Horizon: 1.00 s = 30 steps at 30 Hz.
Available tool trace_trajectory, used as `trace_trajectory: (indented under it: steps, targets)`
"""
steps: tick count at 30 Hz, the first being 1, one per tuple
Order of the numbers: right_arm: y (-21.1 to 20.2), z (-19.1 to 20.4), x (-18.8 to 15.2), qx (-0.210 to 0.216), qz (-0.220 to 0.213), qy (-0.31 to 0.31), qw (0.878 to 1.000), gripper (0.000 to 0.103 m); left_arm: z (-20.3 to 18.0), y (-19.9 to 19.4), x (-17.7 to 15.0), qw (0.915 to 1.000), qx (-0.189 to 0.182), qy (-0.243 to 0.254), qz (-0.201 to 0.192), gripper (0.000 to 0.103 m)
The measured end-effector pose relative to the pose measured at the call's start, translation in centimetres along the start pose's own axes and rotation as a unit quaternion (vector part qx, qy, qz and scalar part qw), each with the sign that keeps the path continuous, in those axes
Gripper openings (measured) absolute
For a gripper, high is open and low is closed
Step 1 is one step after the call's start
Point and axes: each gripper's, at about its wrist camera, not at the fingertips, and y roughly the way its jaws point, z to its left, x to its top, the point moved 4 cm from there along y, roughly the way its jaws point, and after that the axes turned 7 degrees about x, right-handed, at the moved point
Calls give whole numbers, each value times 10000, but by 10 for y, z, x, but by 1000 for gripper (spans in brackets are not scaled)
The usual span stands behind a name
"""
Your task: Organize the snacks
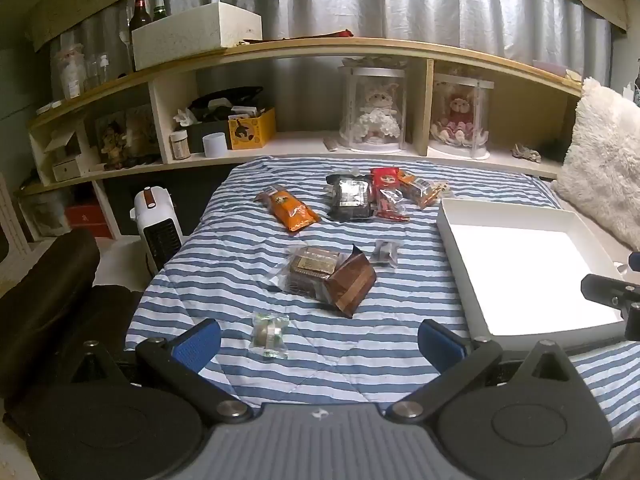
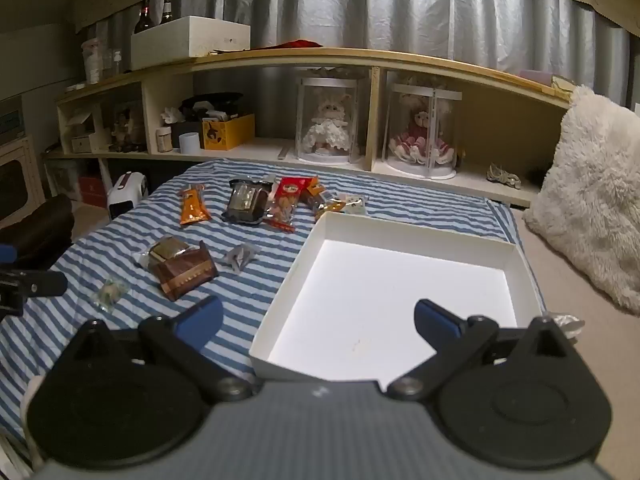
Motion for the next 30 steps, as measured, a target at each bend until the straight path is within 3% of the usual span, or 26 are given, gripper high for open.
trace_trajectory:
  steps: [30]
  targets:
    - [-1, 1, 0, -11, -13, 0, 10000, 102, -6, 5, -5, 10000, -48, -44, 46, 103]
